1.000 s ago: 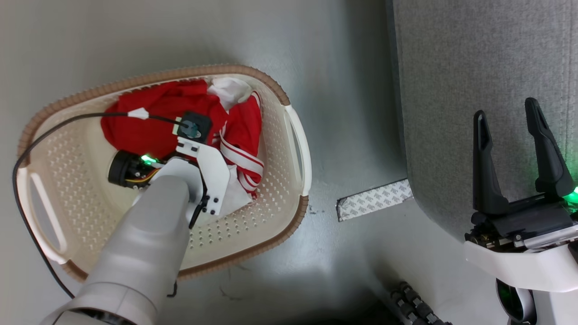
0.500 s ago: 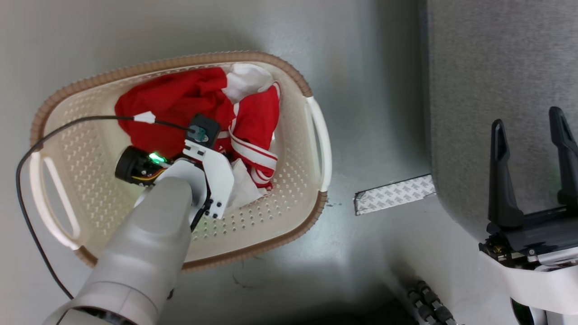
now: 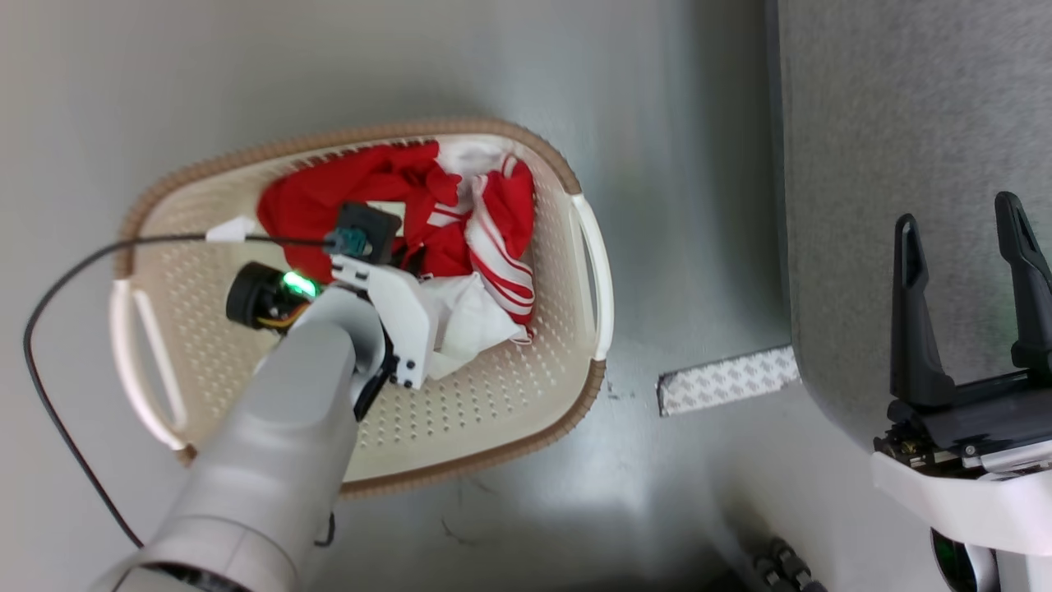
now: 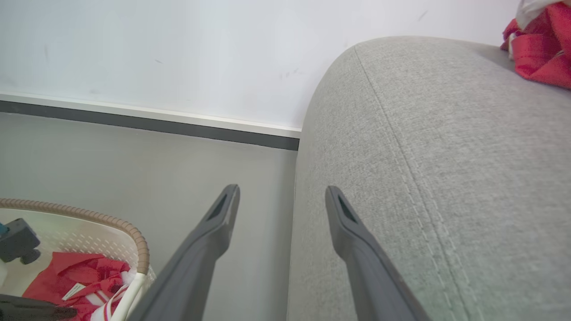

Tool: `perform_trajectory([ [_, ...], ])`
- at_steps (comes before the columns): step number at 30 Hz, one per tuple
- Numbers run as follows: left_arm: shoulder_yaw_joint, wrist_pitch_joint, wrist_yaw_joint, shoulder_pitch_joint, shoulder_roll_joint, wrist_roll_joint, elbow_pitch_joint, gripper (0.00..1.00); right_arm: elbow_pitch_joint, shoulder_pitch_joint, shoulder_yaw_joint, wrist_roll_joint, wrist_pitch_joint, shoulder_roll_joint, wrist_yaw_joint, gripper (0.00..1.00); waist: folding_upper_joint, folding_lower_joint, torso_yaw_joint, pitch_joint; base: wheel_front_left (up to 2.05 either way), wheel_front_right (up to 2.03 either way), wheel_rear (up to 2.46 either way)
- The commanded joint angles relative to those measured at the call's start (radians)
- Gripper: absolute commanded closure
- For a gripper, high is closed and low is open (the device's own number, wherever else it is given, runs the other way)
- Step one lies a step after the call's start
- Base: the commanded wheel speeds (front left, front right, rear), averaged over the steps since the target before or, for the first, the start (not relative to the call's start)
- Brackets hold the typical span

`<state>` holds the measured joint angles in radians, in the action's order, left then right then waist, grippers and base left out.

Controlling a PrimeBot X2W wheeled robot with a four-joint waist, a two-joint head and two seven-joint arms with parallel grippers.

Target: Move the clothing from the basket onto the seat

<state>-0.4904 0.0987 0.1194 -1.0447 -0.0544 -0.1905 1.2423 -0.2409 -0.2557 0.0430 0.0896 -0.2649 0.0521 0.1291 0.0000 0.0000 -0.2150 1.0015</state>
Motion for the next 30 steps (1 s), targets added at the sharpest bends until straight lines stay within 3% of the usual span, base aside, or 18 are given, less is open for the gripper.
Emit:
perform_trajectory([
  [1,0.0,0.018,0.003,0.02,-0.003,-0.014,-0.005,1.0,0.011,-0.004,-0.009,0.004,0.001,-0.003,0.003,0.0,0.0,0.0,0.022,-0.048,0.0,0.0,0.0],
  [11,0.0,0.133,0.01,0.172,0.002,-0.143,-0.067,1.0,0.096,0.053,-0.055,-0.001,0.001,-0.002,0.002,0.0,0.0,0.0,0.095,-0.322,0.0,0.0,0.0],
  [20,-0.032,0.159,0.009,0.357,0.002,-0.259,-0.206,1.0,0.183,0.161,-0.09,-0.034,0.001,0.007,0.002,0.0,0.0,0.0,0.178,-0.627,0.0,0.0,0.0],
  [30,-0.006,0.166,-0.047,0.513,-0.039,-0.289,-0.397,1.0,0.246,0.248,-0.11,-0.002,0.001,0.055,0.002,0.0,0.0,0.0,0.242,-0.848,0.0,0.0,0.0],
])
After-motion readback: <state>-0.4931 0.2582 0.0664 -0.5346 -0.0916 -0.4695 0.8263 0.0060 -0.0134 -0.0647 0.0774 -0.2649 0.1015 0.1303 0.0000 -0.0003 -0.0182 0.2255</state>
